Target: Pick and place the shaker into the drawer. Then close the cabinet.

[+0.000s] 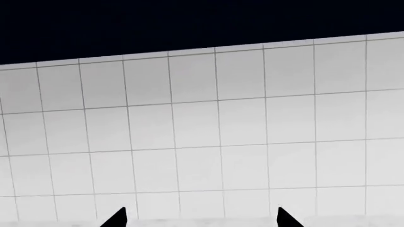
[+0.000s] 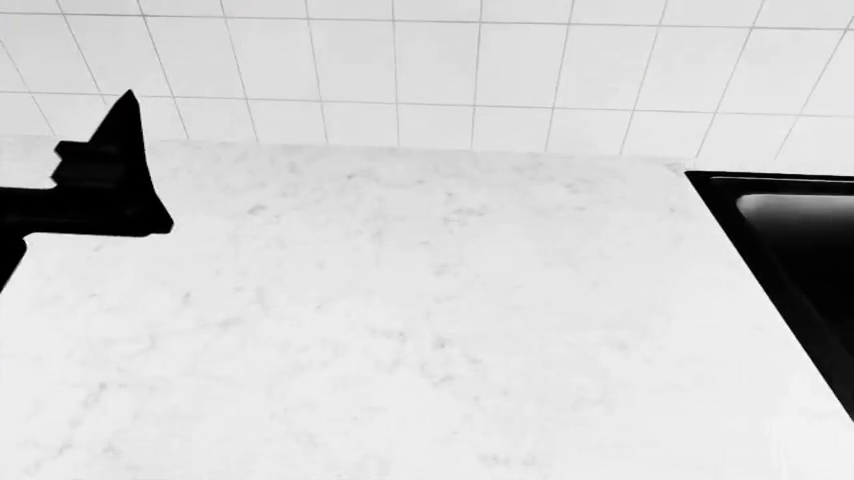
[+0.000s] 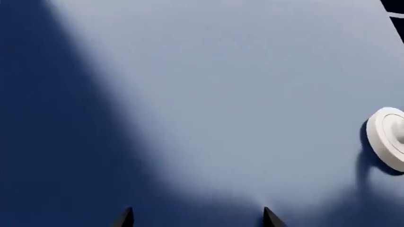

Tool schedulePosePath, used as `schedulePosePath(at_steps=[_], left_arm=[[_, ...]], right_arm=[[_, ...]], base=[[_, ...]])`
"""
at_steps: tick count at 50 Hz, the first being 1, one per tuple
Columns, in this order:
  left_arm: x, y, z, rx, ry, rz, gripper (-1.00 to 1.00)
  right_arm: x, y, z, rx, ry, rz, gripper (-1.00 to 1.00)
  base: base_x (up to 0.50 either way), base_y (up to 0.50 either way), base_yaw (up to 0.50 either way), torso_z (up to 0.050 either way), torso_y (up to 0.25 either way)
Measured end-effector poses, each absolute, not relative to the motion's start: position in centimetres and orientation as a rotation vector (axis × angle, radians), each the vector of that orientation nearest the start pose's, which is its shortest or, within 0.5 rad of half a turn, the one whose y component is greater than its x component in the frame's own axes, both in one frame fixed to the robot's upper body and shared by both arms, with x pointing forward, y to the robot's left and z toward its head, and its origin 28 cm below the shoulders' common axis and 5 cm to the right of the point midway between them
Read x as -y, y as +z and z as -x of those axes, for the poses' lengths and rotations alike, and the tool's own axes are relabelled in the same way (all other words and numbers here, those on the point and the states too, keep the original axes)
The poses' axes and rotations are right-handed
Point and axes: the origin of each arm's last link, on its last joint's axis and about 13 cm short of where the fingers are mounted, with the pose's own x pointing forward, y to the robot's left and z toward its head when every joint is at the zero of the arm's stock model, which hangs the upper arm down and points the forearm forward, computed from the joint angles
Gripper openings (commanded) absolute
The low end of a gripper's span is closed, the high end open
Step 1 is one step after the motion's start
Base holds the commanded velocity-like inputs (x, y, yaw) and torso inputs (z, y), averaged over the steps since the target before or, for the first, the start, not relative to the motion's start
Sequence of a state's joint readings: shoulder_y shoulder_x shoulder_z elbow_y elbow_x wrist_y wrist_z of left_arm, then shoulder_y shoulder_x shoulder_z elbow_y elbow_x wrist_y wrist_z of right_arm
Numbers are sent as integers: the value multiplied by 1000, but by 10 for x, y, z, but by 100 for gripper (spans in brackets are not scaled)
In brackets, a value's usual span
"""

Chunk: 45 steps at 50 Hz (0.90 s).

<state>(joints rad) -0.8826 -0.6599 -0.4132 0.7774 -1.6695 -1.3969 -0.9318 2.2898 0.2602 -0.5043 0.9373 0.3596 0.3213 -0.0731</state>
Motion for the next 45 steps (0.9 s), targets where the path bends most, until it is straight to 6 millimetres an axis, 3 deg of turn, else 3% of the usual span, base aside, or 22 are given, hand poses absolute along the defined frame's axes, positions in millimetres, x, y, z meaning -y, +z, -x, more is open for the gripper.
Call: schedulePosePath(at_steps=[15, 33, 38, 45], left_arm=[[-269, 300, -172, 205, 84, -121, 100], [-267, 300, -181, 158, 155, -149, 100], [-265, 295, -185, 170, 114, -126, 100], [-261, 289, -190, 189, 46, -89, 100]], right_arm=[[150, 569, -313, 1057, -41, 254, 100], [142, 542, -331, 1124, 57, 227, 100], [145, 533, -326, 1106, 132, 186, 100], [146, 518, -294, 948, 256, 63, 100]], base=[[0, 0, 2, -1, 0], [2, 0, 4, -1, 0], [0, 0, 0, 0, 0], [0, 0, 0, -1, 0]])
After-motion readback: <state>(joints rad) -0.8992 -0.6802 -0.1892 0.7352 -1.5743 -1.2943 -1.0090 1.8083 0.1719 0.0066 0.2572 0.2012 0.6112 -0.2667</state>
